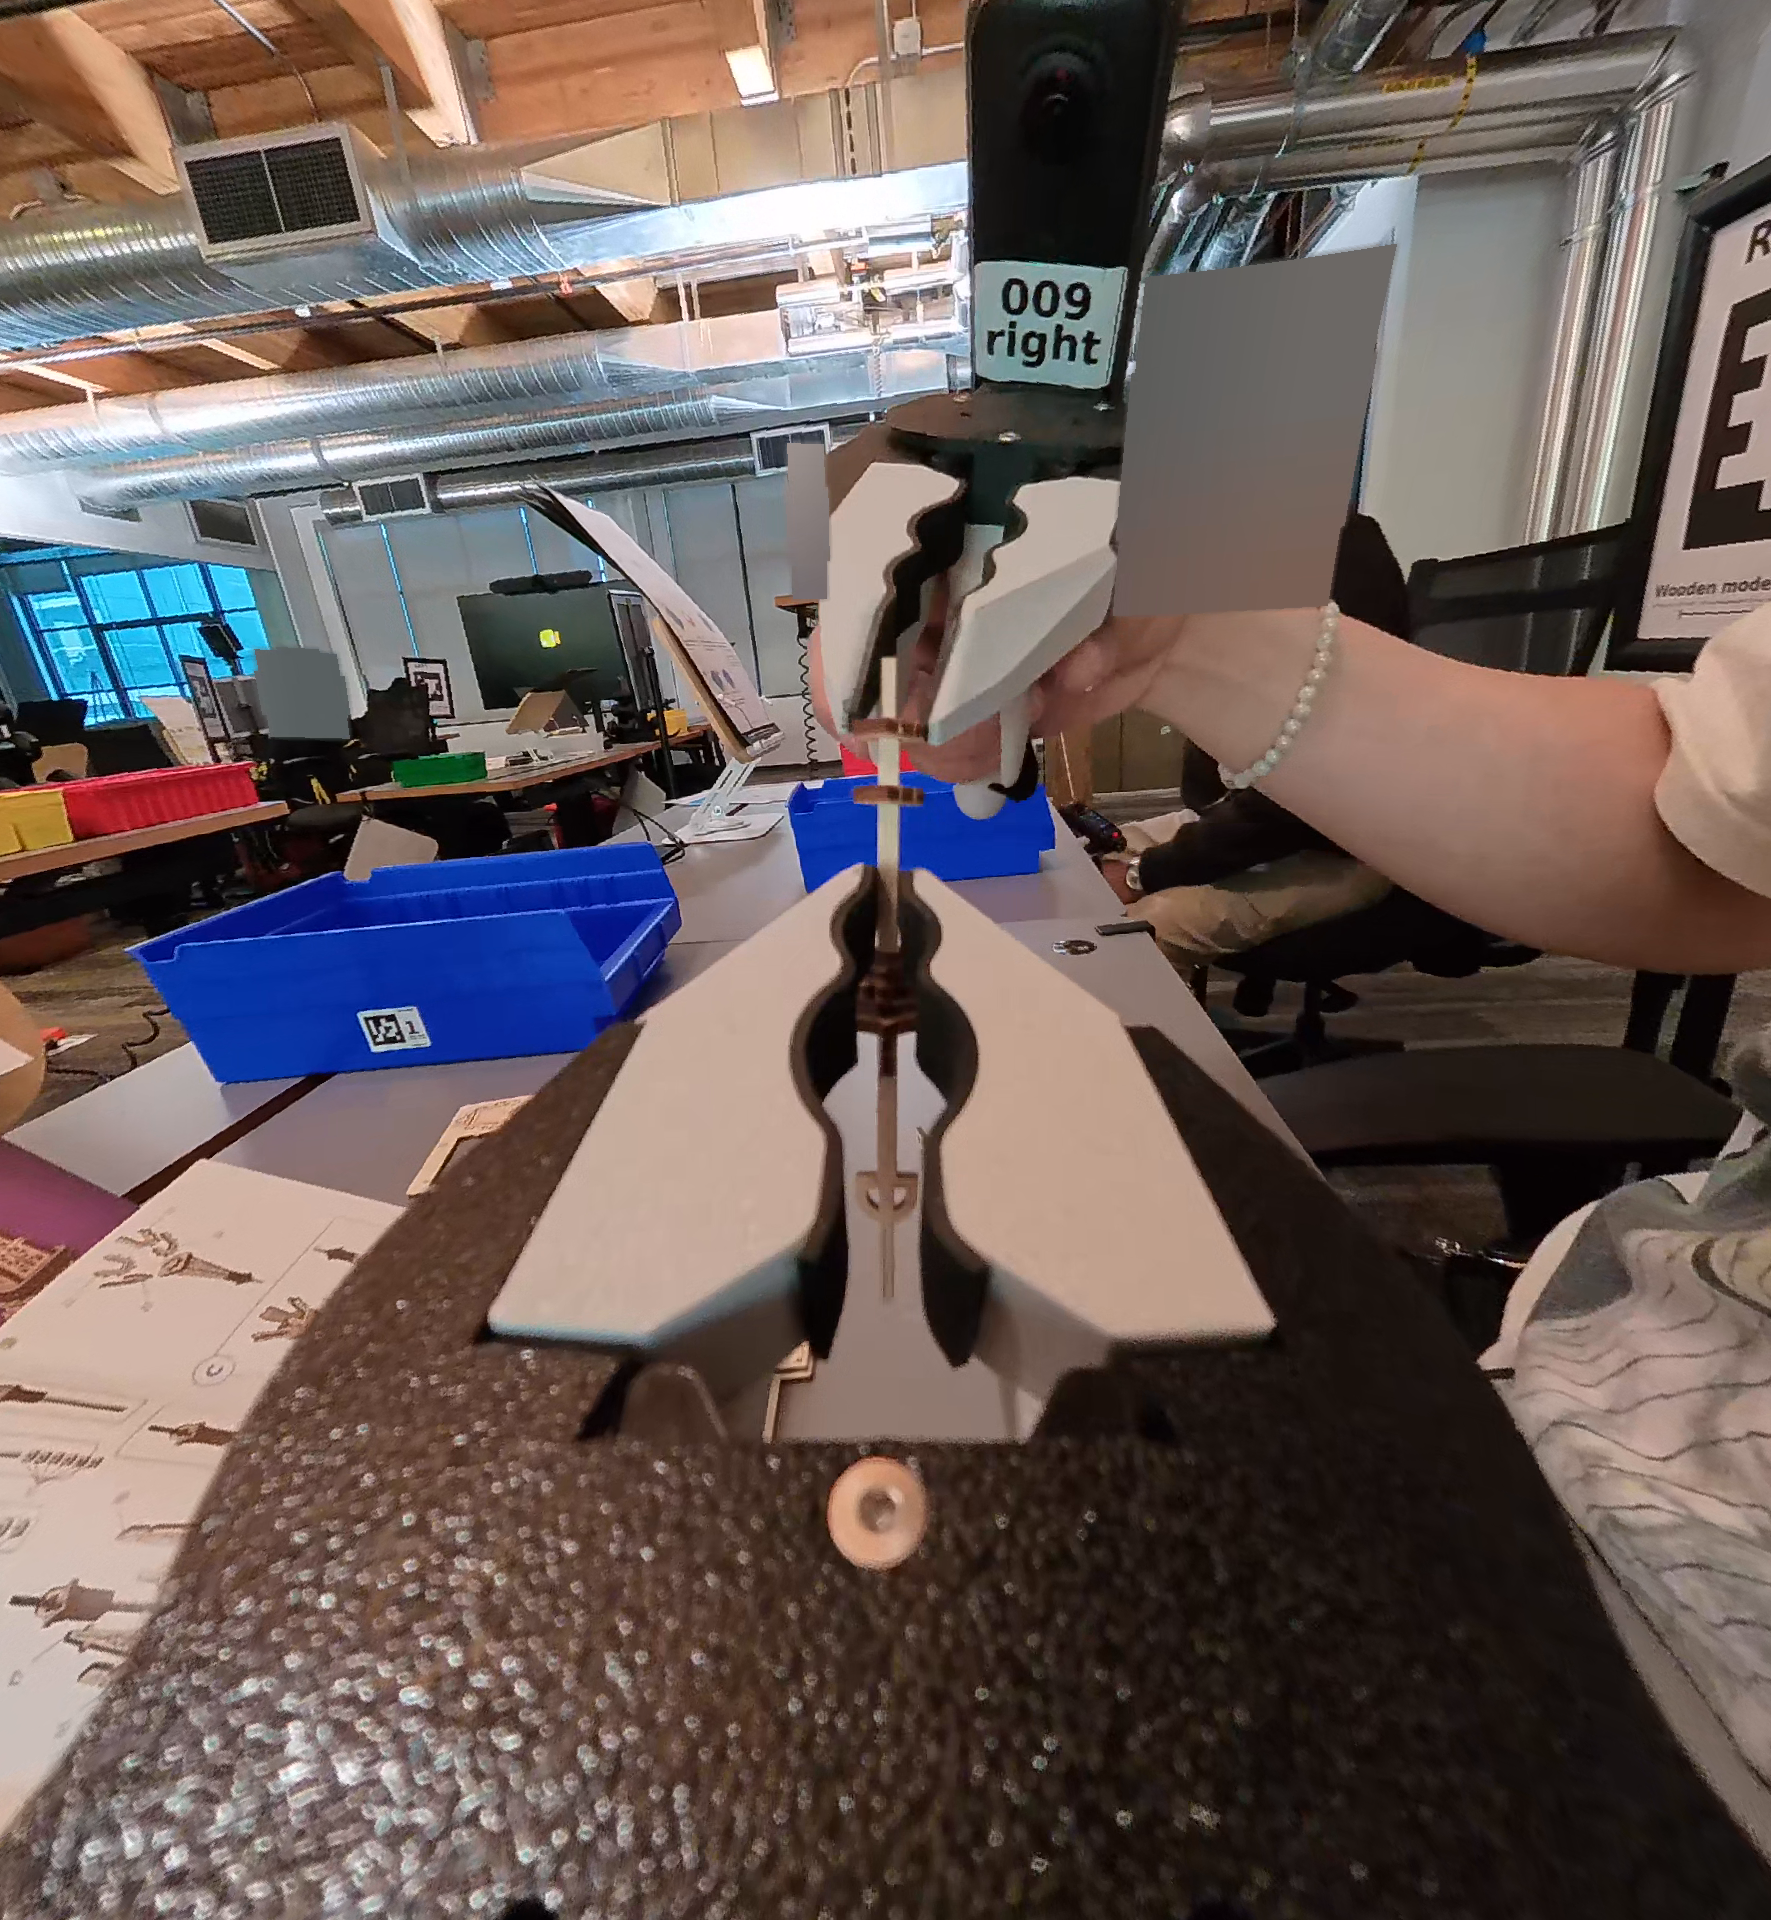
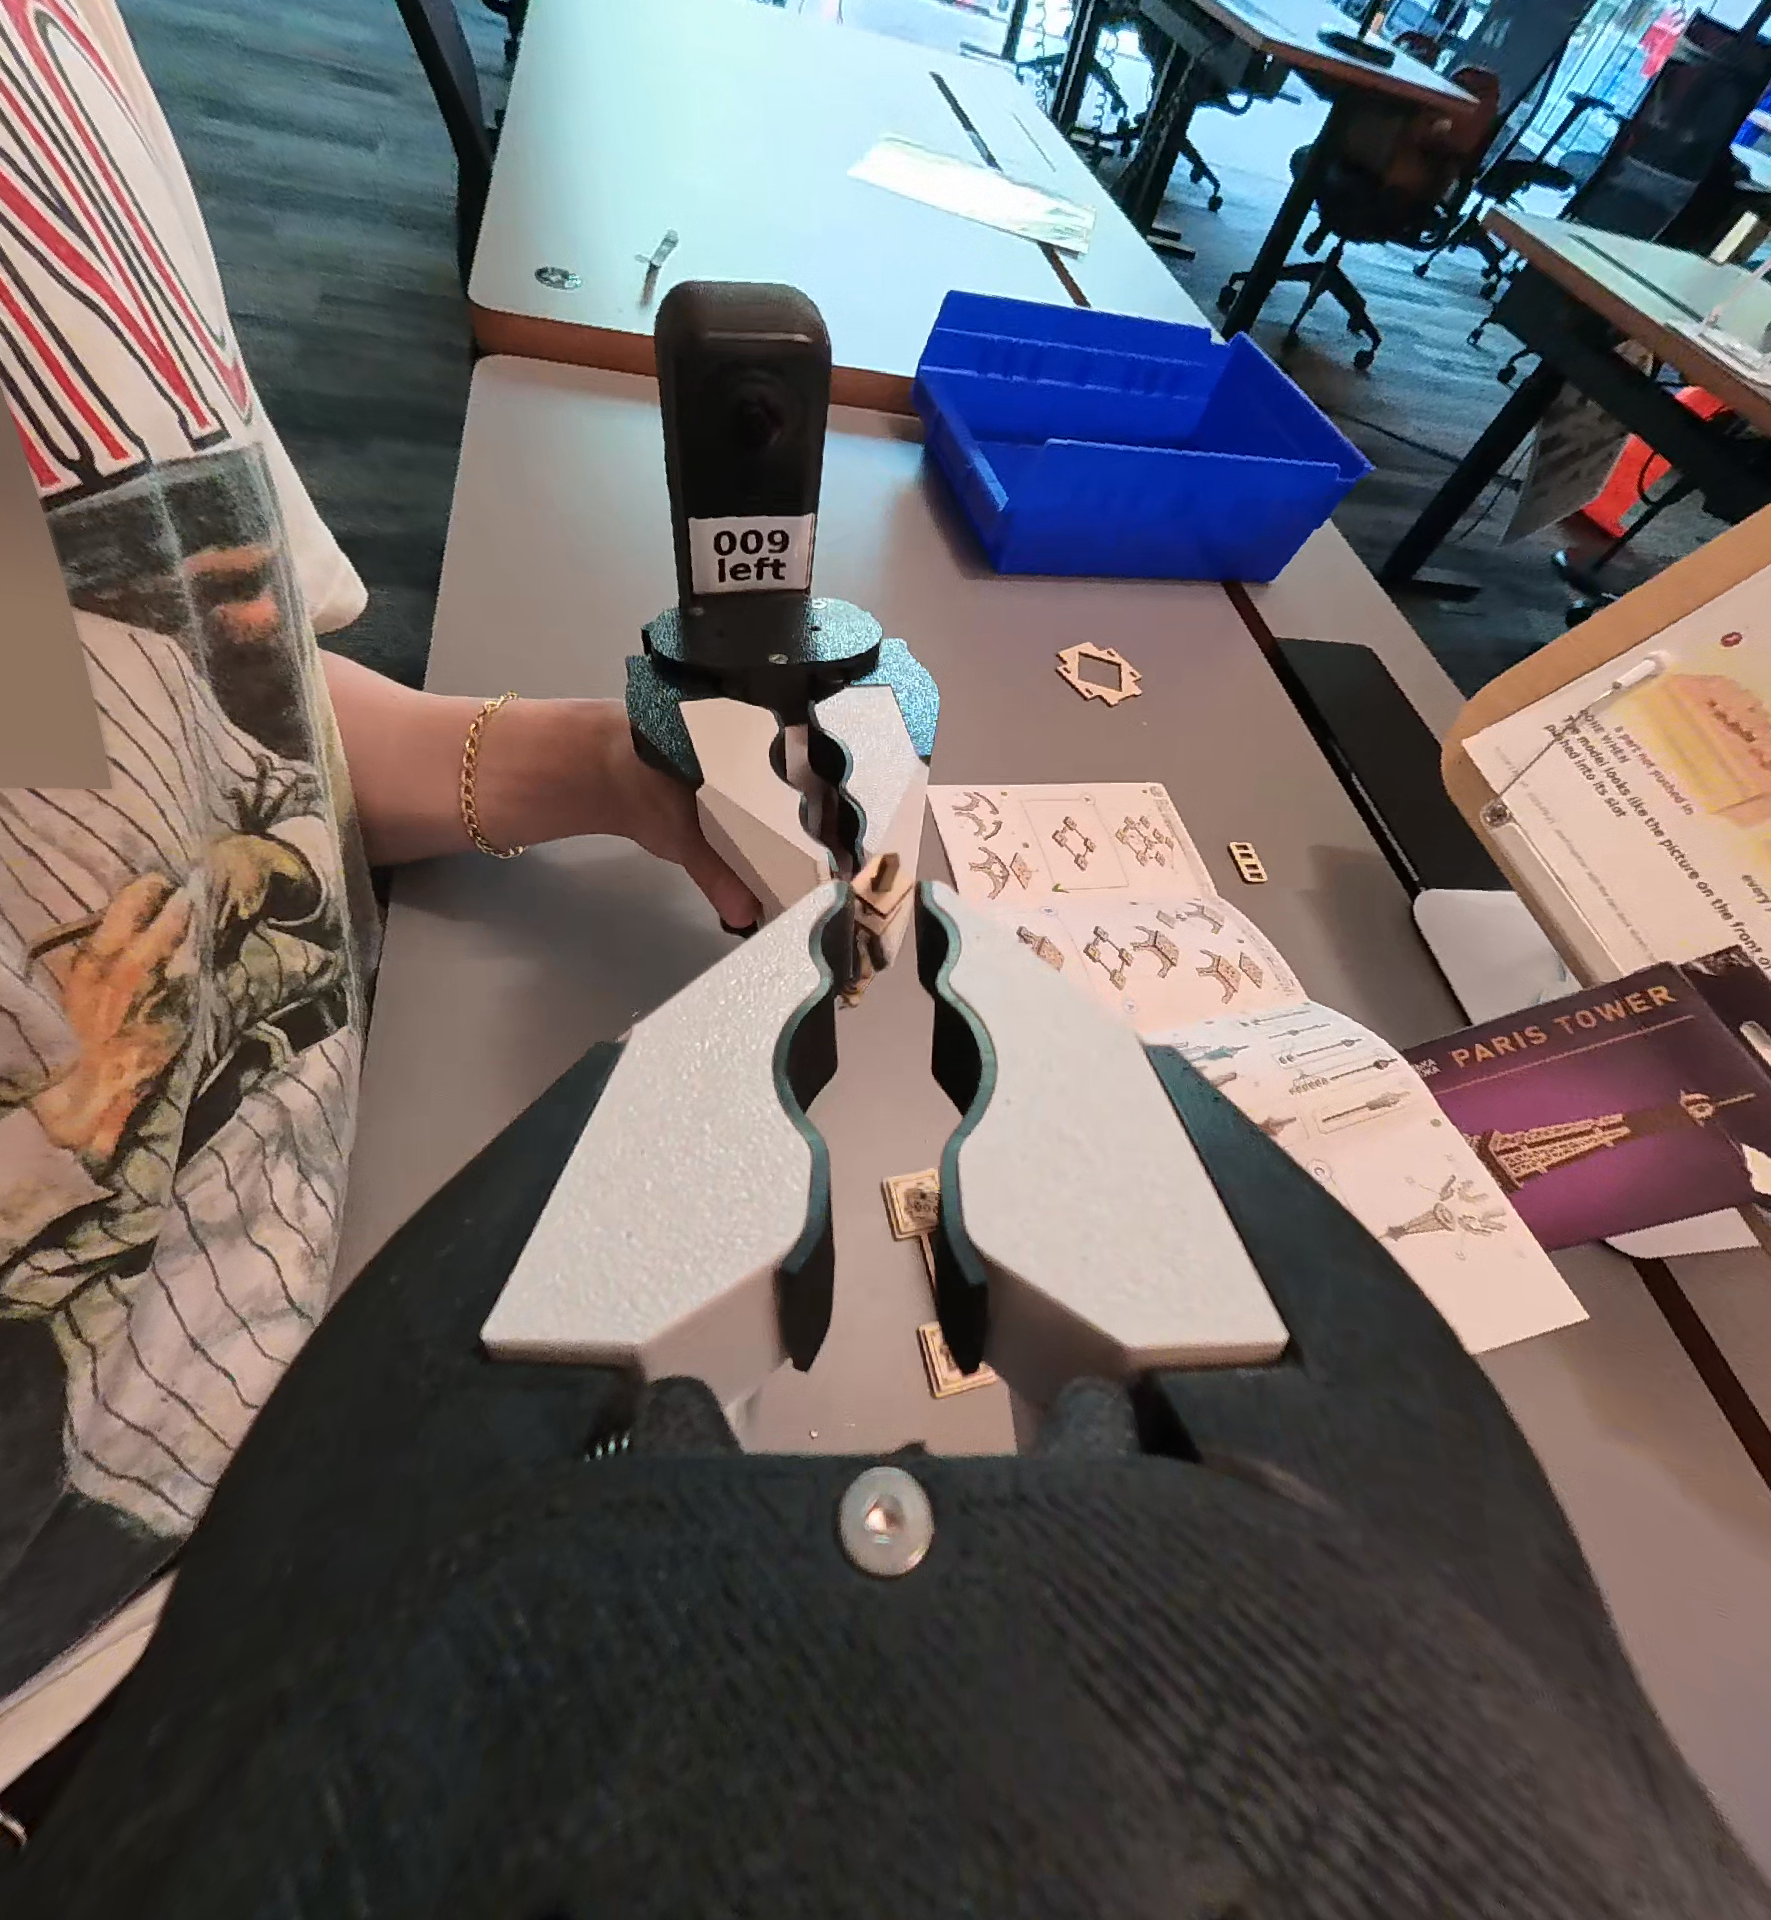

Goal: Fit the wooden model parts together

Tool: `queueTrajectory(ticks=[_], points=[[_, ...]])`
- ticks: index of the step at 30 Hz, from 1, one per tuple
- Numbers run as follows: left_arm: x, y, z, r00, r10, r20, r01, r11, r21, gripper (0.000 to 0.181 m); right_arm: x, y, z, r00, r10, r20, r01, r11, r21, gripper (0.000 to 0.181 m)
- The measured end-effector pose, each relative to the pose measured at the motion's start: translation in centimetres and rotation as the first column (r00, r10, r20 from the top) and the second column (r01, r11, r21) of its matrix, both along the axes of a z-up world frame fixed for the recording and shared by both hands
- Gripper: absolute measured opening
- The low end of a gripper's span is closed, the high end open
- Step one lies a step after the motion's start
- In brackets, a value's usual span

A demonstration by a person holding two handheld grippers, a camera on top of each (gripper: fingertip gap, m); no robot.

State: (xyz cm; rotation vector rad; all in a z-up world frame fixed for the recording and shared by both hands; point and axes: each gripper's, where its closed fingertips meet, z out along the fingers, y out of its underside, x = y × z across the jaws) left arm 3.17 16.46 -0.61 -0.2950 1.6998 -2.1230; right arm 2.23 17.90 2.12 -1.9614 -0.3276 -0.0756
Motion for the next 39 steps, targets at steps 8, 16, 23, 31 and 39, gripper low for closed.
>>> queueTrajectory(ticks=[8, 16, 23, 31, 39], points=[[0.0, -0.3, -0.4, 1.000, 0.010, 0.010, -0.010, 0.999, 0.042, 0.000, -0.1, -0.1, 0.1, 0.998, 0.015, -0.054, -0.016, 1.000, -0.003, 0.010], [0.3, -0.3, -0.6, 1.000, 0.024, 0.001, -0.024, 0.998, 0.054, 0.000, 0.2, 0.1, -0.4, 0.999, -0.001, -0.054, 0.000, 1.000, -0.016, 0.008], [0.4, -0.2, -0.9, 0.999, 0.036, -0.004, -0.036, 0.997, 0.073, 0.000, 0.3, 0.1, -0.8, 0.999, -0.011, -0.045, 0.010, 0.999, -0.043, 0.006], [0.6, -0.1, -1.0, 0.999, 0.051, -0.016, -0.049, 0.996, 0.079, 0.000, 5.1, -5.8, -3.1, 0.958, -0.272, 0.092, 0.284, 0.946, -0.157, 0.015], [0.8, -0.1, -1.5, 0.998, 0.041, -0.043, -0.037, 0.996, 0.080, 0.000, 8.5, -21.4, -16.3, 0.847, -0.513, 0.140, 0.497, 0.670, -0.551, 0.022]])
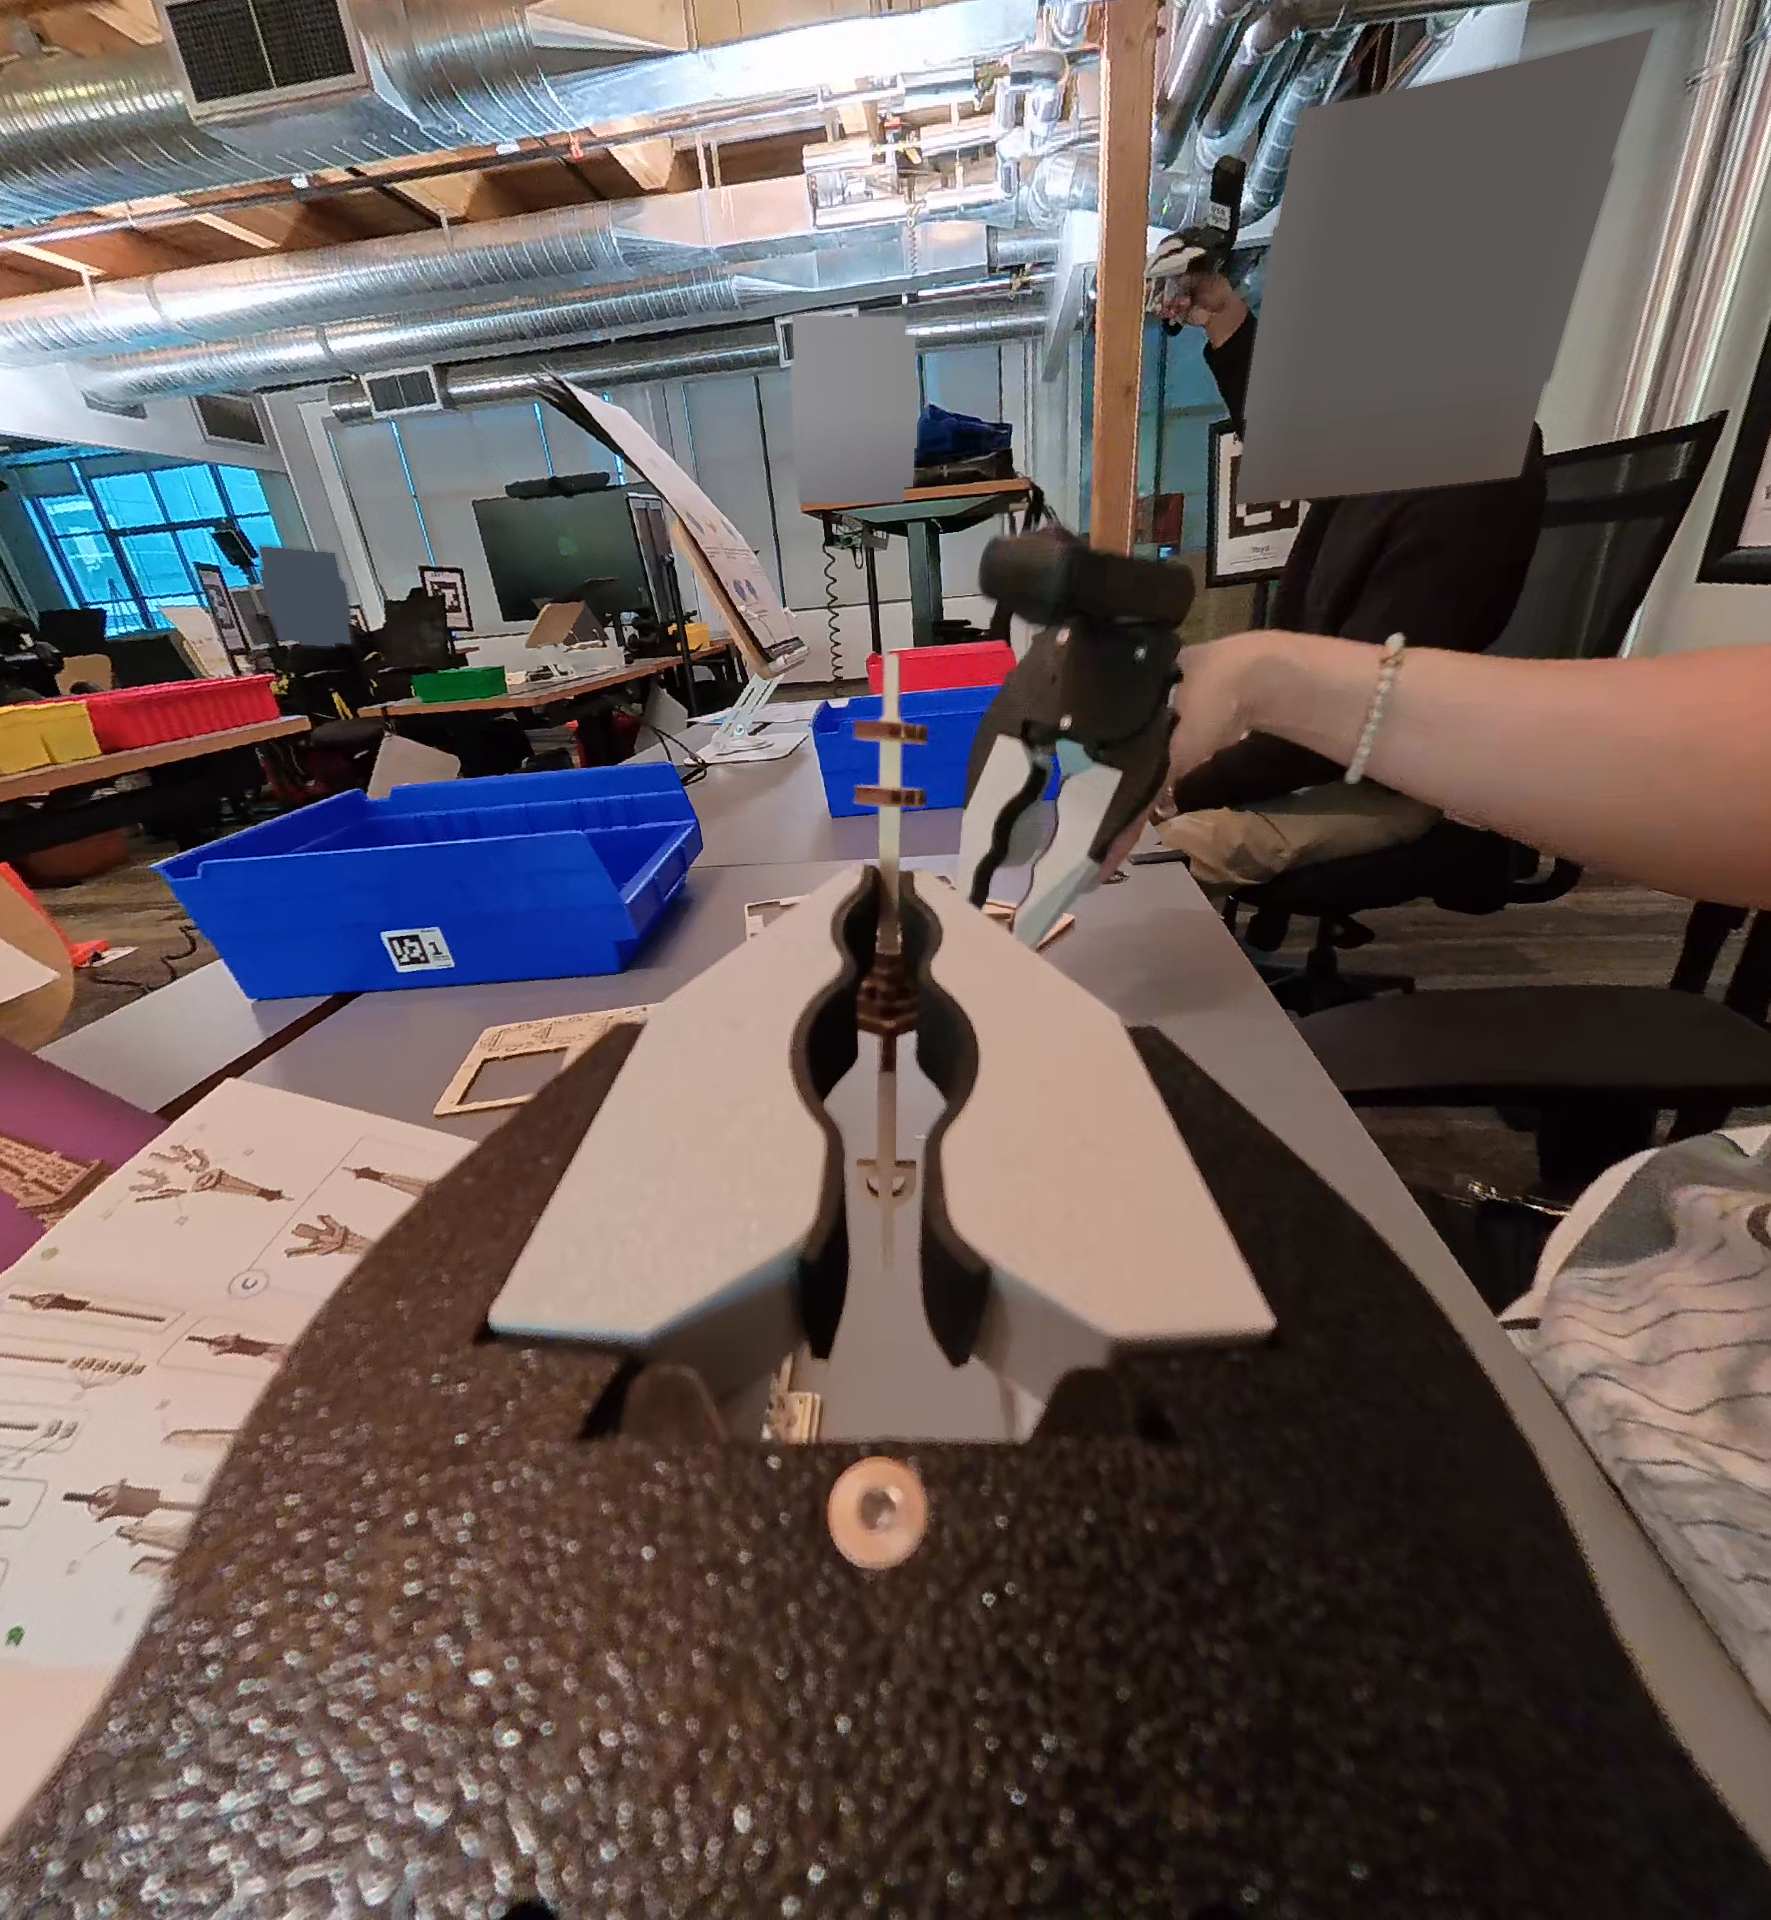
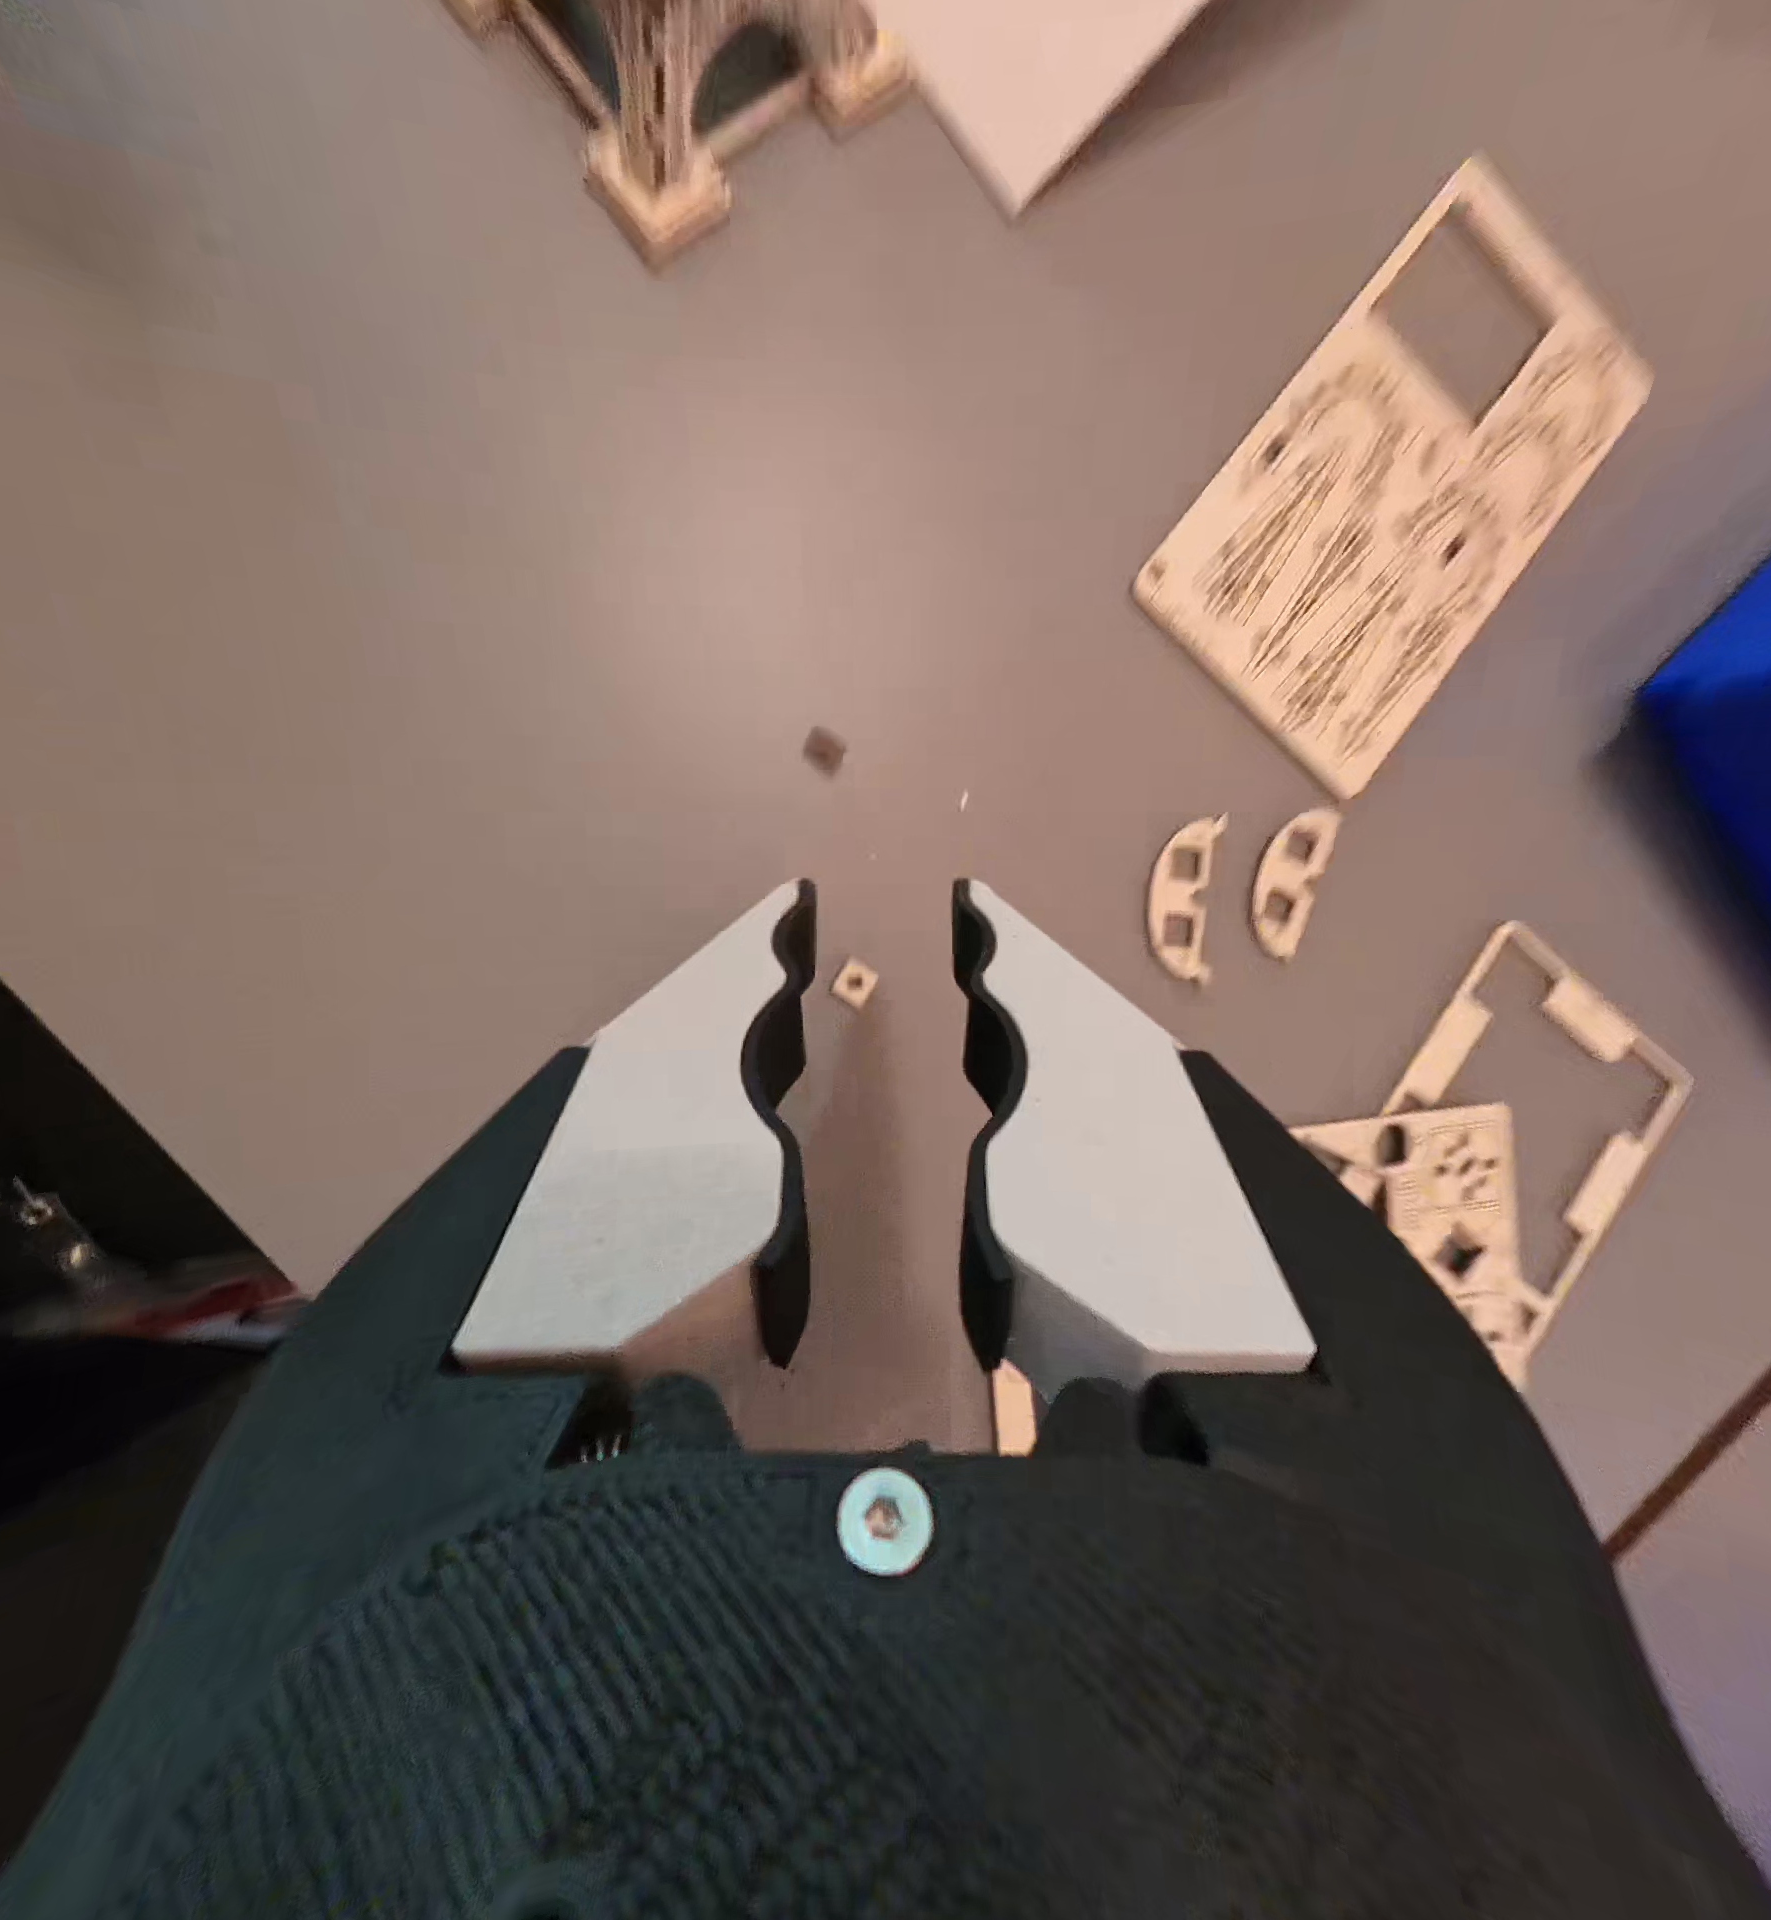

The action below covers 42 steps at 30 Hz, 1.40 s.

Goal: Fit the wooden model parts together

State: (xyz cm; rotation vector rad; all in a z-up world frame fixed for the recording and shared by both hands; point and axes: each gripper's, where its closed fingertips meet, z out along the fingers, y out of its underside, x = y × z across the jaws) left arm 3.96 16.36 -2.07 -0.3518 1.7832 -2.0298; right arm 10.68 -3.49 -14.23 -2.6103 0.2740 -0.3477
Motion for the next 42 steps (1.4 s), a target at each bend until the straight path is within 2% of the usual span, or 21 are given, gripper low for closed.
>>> queueTrajectory(ticks=[5, 8, 21, 26, 29, 31, 33, 38, 40, 42], points=[[-0.2, -0.5, -0.4, 1.000, -0.010, -0.002, 0.010, 0.999, 0.033, 0.000, -0.3, -2.2, -4.0, 0.996, -0.002, -0.094, -0.011, 0.991, -0.130, 0.024], [-0.1, -0.5, -0.5, 1.000, -0.011, -0.005, 0.011, 0.999, 0.033, 0.000, -0.4, -2.6, -5.2, 0.993, 0.033, -0.110, -0.053, 0.982, -0.184, 0.022], [-0.3, -0.7, -0.7, 0.999, -0.033, -0.015, 0.033, 0.999, 0.028, 0.000, -0.7, -2.1, -5.3, 0.978, 0.095, -0.185, -0.124, 0.981, -0.152, 0.010], [-0.2, -0.5, -0.6, 0.999, -0.028, -0.016, 0.028, 0.999, 0.024, 0.000, -0.7, -2.0, -5.3, 0.976, 0.111, -0.185, -0.141, 0.977, -0.158, 0.010], [-0.2, -0.5, -0.6, 0.999, -0.029, -0.018, 0.030, 0.999, 0.025, 0.000, -0.4, -1.3, -4.9, 0.983, 0.119, -0.138, -0.139, 0.980, -0.143, 0.009], [-0.2, -0.5, -0.9, 0.999, -0.030, -0.027, 0.031, 0.999, 0.039, 0.000, -0.4, 0.6, -3.1, 0.988, 0.125, -0.093, -0.131, 0.990, -0.060, 0.009], [-0.2, -0.6, -1.1, 0.999, -0.036, -0.036, 0.038, 0.998, 0.048, 0.000, -0.8, 3.7, 0.1, 0.986, 0.165, -0.021, -0.164, 0.986, 0.033, 0.009], [-0.4, -1.3, -1.5, 0.997, -0.055, -0.047, 0.058, 0.996, 0.068, 0.000, -5.3, 12.7, 10.6, 0.914, 0.371, 0.163, -0.399, 0.895, 0.201, 0.010], [-0.6, -1.6, -1.5, 0.998, -0.060, -0.037, 0.062, 0.995, 0.080, 0.000, -6.7, 14.8, 13.1, 0.883, 0.427, 0.194, -0.463, 0.860, 0.214, 0.009], [-0.7, -1.8, -1.5, 0.998, -0.056, -0.023, 0.058, 0.994, 0.098, 0.000, -7.5, 16.1, 14.3, 0.868, 0.454, 0.202, -0.491, 0.845, 0.213, 0.009]])
